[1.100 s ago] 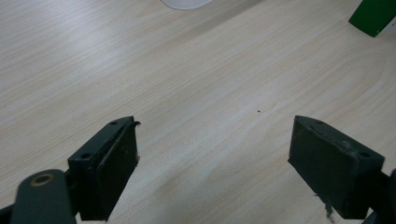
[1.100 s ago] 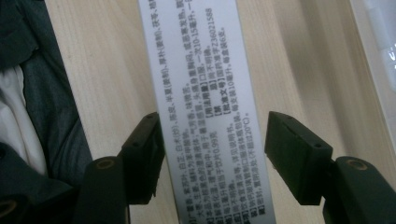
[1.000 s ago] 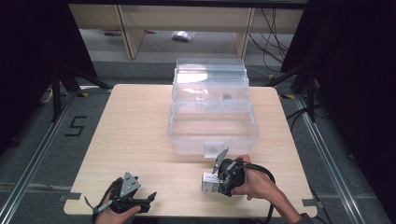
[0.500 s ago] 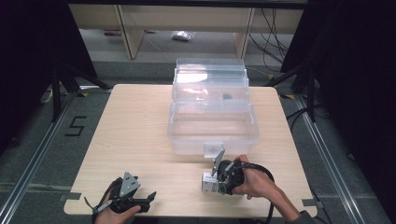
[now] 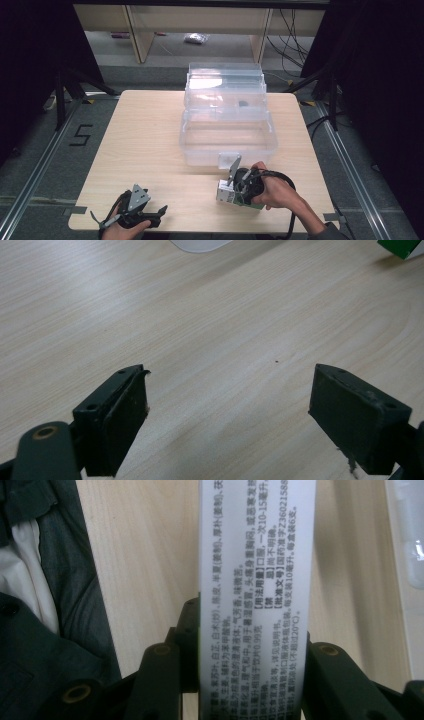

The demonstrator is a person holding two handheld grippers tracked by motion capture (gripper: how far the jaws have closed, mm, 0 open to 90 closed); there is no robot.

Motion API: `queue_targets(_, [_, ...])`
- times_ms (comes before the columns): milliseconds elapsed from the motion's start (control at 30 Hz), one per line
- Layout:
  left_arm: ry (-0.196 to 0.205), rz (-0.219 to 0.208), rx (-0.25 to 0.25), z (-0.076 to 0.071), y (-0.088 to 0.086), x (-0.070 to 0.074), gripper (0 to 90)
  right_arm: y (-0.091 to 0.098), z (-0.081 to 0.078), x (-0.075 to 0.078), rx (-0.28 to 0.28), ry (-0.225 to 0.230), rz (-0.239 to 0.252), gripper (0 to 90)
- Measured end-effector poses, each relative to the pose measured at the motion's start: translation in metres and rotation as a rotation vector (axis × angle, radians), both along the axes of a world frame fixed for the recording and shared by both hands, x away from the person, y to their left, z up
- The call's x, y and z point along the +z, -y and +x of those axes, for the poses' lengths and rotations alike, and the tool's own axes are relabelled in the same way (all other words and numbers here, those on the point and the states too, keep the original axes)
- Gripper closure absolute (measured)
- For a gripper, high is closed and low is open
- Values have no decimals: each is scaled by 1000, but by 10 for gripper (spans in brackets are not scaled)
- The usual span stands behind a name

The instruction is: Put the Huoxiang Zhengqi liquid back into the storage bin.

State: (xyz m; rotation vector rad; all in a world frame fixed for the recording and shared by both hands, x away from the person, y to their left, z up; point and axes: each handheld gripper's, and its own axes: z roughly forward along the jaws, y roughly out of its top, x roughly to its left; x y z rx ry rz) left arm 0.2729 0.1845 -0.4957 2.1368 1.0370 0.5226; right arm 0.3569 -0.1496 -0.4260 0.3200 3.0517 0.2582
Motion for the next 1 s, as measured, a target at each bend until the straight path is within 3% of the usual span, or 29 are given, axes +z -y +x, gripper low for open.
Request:
queue_targets(33, [4, -7, 1, 0, 0, 0, 150, 0, -3, 3, -51, -14, -10, 646])
queue_targets(67, [14, -30, 8, 1, 1, -2, 149, 1, -2, 5, -44, -17, -5, 646])
queue_targets(100, [13, -27, 16, 1, 1, -2, 150, 2, 1, 6, -3, 0, 0, 646])
queue_targets(367, [7, -18, 7, 1, -1, -1, 150, 2, 2, 26, -35, -6, 13, 647])
queue_targets(467, [8, -17, 3, 1, 0, -1, 149, 3, 8, 35, 28, 4, 48, 647])
queue_targets(567, [-1, -8, 3, 1, 0, -1, 150, 5, 8, 43, 27, 7, 49, 646])
queue_targets(600, [2, -21, 19, 2, 1, -2, 150, 5, 7, 45, -9, -4, 54, 646])
queue_targets(633, [4, -17, 17, 2, 1, -2, 149, 6, 9, 47, 20, 1, 67, 646])
queue_targets(767, [4, -18, 16, 1, 1, -2, 149, 9, 12, 55, 17, 10, 60, 647])
queue_targets(867, [1, -15, 2, 1, 0, -1, 149, 10, 14, 63, 3, 5, 82, 647])
queue_targets(1000, [14, -22, 17, 1, 1, -2, 150, 12, 16, 72, -11, 16, 79, 647])
